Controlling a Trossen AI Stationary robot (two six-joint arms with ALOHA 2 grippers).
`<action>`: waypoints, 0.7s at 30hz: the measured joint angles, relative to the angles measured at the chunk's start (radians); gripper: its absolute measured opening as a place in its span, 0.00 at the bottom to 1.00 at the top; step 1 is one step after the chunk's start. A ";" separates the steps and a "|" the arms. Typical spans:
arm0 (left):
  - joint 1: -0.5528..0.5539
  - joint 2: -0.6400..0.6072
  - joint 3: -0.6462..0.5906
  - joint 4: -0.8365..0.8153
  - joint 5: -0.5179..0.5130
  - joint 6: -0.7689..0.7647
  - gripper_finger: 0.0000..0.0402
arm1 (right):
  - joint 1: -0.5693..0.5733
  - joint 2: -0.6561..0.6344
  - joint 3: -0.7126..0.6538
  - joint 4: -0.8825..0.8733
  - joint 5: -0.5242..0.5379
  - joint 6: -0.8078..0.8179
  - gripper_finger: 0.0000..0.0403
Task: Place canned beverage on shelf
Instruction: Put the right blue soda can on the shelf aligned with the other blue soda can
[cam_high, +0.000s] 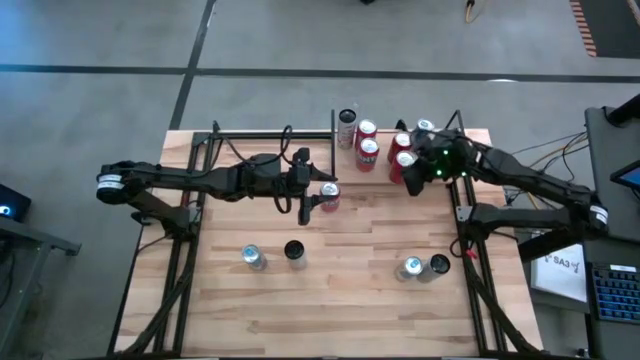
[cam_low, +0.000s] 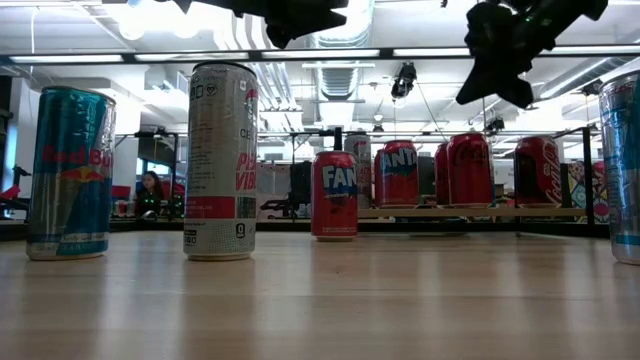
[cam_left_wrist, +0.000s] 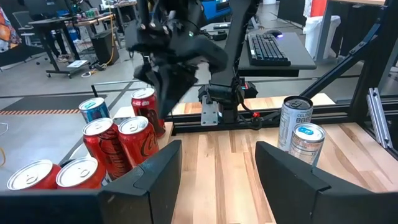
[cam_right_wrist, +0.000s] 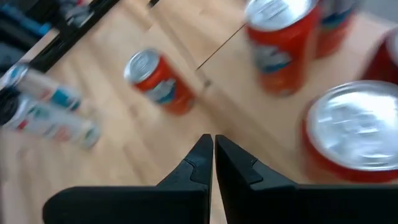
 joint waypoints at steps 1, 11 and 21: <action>0.000 0.000 0.000 0.000 0.000 0.000 0.47 | 0.009 0.010 0.000 -0.001 -0.021 0.004 0.02; 0.000 0.000 0.000 -0.007 0.000 0.017 0.47 | 0.117 0.041 0.001 -0.016 -0.077 0.101 0.02; 0.000 0.000 0.000 -0.006 0.000 0.037 0.47 | 0.248 0.107 0.112 -0.152 -0.026 0.149 0.02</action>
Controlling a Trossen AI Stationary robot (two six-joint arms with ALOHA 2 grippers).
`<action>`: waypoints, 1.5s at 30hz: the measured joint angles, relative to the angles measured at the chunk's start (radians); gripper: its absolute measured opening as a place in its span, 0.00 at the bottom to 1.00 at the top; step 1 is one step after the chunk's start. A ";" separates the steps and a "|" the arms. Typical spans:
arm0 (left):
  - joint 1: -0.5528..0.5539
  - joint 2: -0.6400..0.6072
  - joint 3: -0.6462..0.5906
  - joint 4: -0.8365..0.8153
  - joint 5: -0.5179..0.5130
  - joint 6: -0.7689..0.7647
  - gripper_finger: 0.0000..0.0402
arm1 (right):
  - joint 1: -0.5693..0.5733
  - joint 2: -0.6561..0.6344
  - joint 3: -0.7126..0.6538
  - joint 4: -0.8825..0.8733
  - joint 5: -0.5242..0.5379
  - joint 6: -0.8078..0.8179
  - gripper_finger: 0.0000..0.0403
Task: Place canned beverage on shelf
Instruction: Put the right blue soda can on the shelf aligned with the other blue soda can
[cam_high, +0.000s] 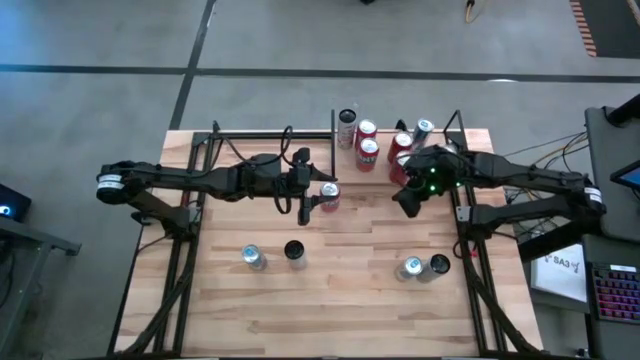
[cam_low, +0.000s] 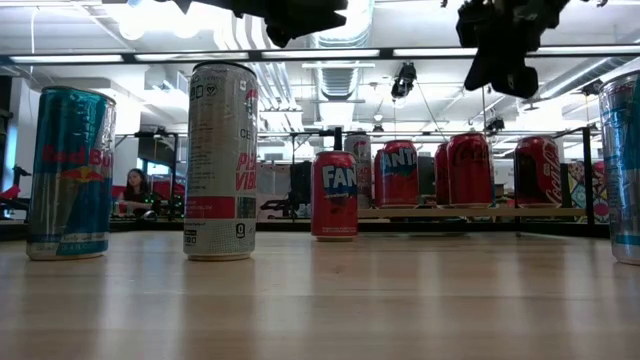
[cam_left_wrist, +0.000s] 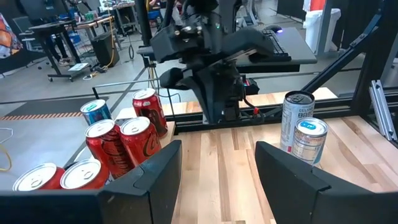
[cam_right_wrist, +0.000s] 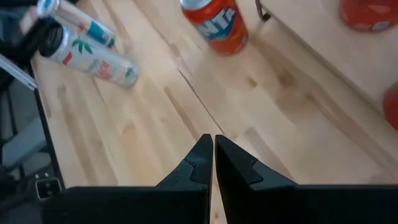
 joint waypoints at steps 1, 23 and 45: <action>0.000 0.000 0.000 0.000 0.000 0.000 0.47 | 0.013 0.012 0.018 -0.020 0.009 0.001 0.02; 0.000 0.000 0.000 -0.023 0.000 0.027 0.47 | 0.353 0.215 0.331 -0.440 0.032 -0.112 0.02; 0.000 0.000 0.000 -0.024 0.000 0.013 0.47 | 0.719 0.501 0.467 -0.434 0.041 0.148 0.02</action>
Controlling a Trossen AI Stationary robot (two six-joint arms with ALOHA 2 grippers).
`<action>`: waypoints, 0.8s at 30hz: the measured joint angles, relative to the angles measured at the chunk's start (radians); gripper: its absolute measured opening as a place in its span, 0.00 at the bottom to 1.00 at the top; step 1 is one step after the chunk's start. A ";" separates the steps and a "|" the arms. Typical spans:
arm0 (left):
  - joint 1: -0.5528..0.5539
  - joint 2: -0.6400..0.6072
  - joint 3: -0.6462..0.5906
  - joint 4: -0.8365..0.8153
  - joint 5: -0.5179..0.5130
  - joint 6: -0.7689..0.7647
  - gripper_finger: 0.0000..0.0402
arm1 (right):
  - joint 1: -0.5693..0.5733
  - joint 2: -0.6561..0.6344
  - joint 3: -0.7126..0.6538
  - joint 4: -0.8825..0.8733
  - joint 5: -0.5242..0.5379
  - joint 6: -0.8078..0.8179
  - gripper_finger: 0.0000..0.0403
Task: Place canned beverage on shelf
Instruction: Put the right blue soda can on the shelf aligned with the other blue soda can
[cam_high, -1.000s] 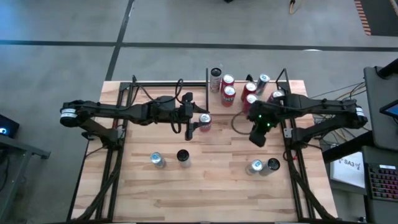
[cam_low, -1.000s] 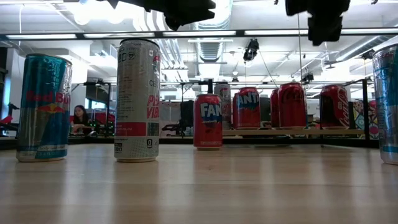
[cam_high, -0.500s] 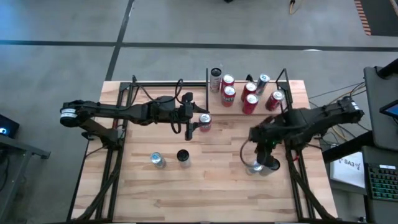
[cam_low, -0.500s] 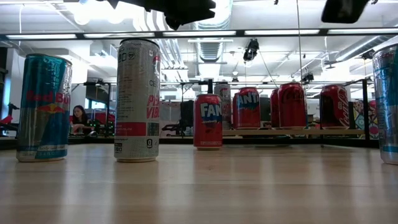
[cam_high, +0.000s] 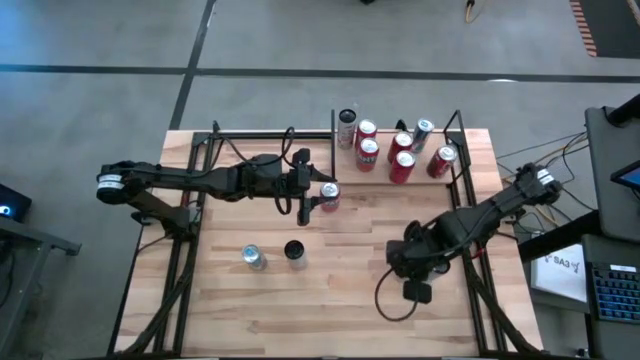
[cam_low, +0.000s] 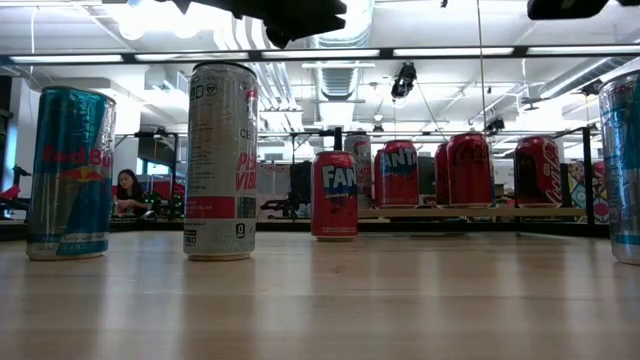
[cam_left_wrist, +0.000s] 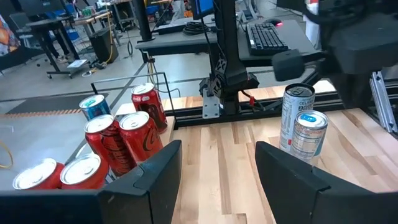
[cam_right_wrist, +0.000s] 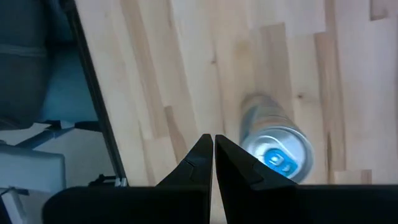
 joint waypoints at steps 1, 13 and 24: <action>0.000 0.000 0.000 -0.001 0.000 -0.009 0.47 | 0.008 0.010 0.011 -0.002 0.000 0.000 0.02; -0.005 0.000 0.000 -0.017 0.010 -0.125 0.47 | 0.080 0.045 0.047 -0.099 0.003 -0.294 0.02; -0.032 0.000 0.000 -0.017 0.035 -0.128 0.47 | 0.079 0.057 0.045 -0.109 0.051 -0.326 0.02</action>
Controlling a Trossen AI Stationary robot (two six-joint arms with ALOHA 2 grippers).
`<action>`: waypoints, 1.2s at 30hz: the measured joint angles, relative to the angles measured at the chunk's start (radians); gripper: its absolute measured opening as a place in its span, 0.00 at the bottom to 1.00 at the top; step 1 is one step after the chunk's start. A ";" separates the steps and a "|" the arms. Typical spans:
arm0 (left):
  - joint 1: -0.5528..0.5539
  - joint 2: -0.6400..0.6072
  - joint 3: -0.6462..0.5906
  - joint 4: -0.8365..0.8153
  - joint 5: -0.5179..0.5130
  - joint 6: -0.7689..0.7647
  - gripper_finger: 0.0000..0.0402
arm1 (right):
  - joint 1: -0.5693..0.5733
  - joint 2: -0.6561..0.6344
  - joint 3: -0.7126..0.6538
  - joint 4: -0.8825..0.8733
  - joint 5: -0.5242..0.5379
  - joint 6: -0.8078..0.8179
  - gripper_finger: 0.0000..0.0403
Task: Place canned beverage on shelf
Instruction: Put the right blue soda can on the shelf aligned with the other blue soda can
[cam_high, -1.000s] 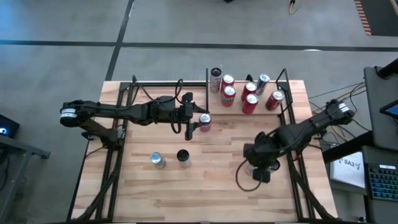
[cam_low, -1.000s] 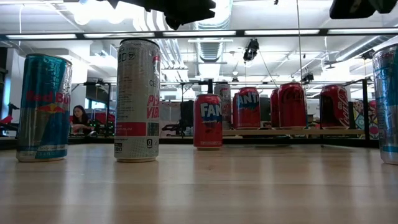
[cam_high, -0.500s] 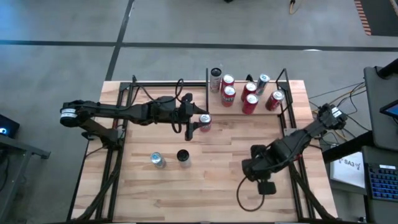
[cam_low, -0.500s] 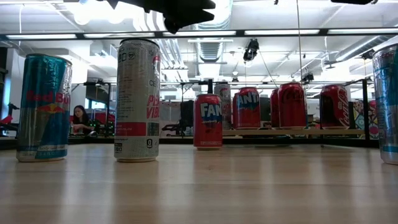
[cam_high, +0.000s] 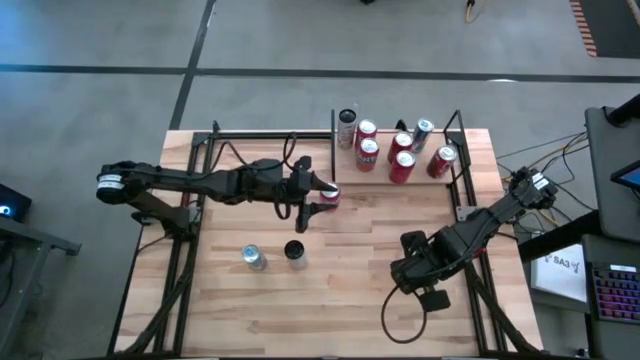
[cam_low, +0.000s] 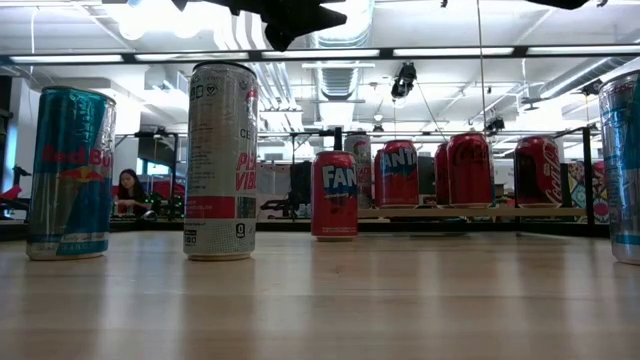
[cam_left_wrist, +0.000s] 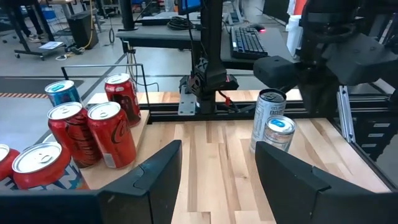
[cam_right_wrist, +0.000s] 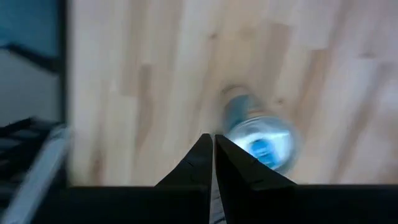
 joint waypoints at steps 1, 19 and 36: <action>0.000 0.000 0.000 0.000 0.000 0.000 0.47 | 0.000 0.001 0.000 0.000 0.039 0.001 0.02; 0.000 0.000 0.000 -0.003 0.000 0.010 0.47 | -0.005 0.001 -0.001 -0.057 0.184 0.186 0.53; 0.000 0.000 0.000 -0.004 0.000 0.011 0.47 | -0.005 0.013 -0.002 -0.069 0.175 0.205 0.86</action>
